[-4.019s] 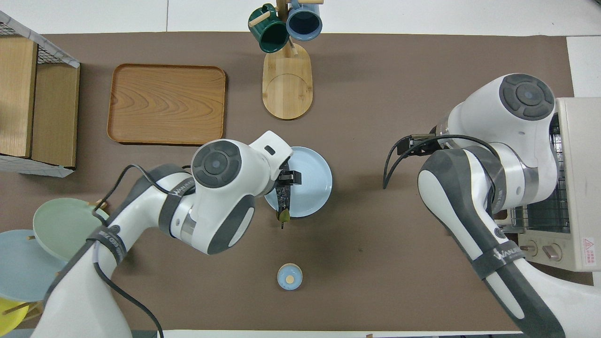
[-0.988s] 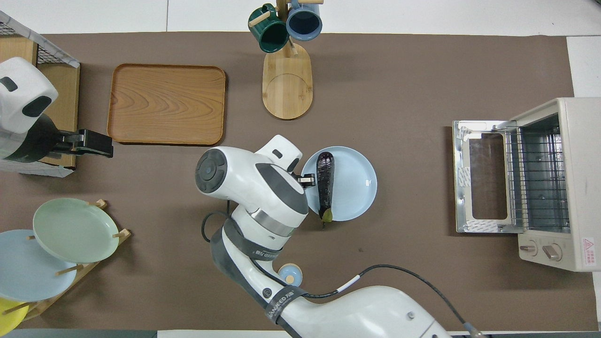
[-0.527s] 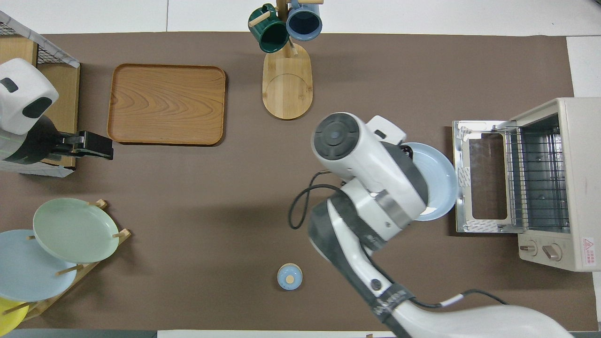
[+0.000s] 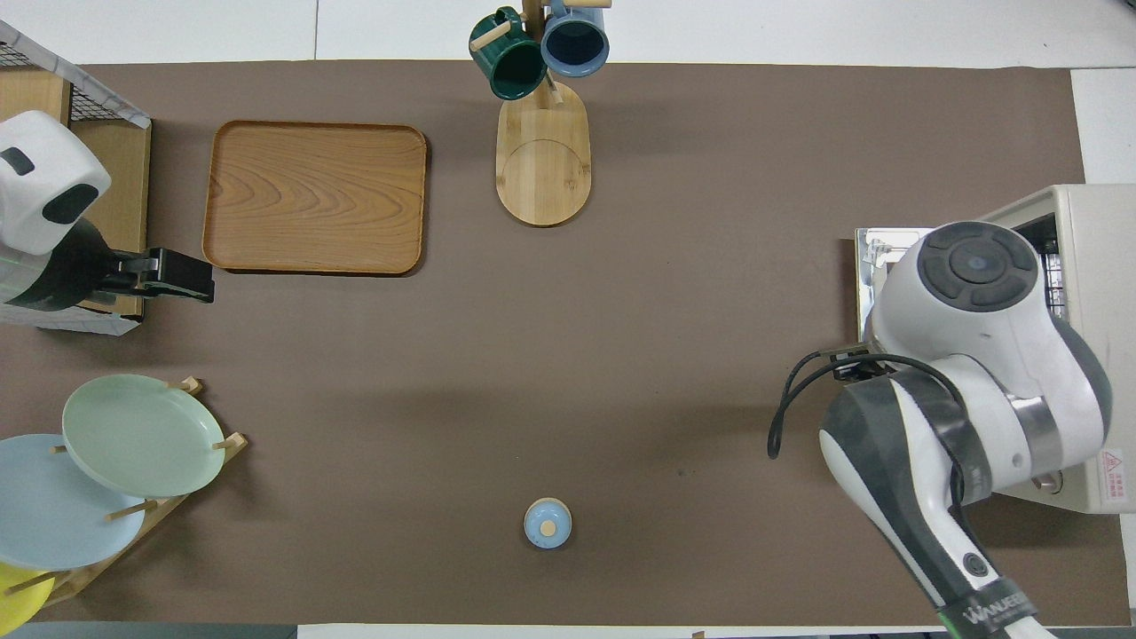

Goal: Put eggplant into oven
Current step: 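Carry the eggplant with the right gripper toward the open oven, then insert the eggplant into the oven and open the right gripper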

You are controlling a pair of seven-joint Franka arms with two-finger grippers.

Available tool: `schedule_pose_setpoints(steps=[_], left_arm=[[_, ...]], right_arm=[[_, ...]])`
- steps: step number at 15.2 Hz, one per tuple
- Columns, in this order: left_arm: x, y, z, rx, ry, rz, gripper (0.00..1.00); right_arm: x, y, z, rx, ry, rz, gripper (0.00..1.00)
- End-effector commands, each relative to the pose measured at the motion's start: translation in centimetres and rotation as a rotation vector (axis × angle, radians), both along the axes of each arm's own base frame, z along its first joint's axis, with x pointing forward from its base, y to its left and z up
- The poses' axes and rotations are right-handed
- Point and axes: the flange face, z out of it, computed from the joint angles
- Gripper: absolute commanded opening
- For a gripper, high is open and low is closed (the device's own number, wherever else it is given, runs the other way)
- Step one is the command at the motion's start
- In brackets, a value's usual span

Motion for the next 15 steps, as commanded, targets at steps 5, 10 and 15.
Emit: schedule_pose_setpoints(steps=[5, 10, 15], left_arm=[[-0.2, 0.0, 0.5, 0.003, 0.003, -0.005, 1.00], [-0.2, -0.2, 0.5, 0.003, 0.003, -0.008, 1.00], [-0.2, 0.1, 0.5, 0.004, 0.007, -0.005, 1.00]], right_arm=[[-0.7, -8.5, -2.0, 0.015, -0.060, 0.143, 0.00], [-1.2, -9.2, -2.9, 0.025, -0.077, 0.141, 0.00], [-0.3, -8.8, -1.8, 0.031, -0.085, 0.139, 0.47]])
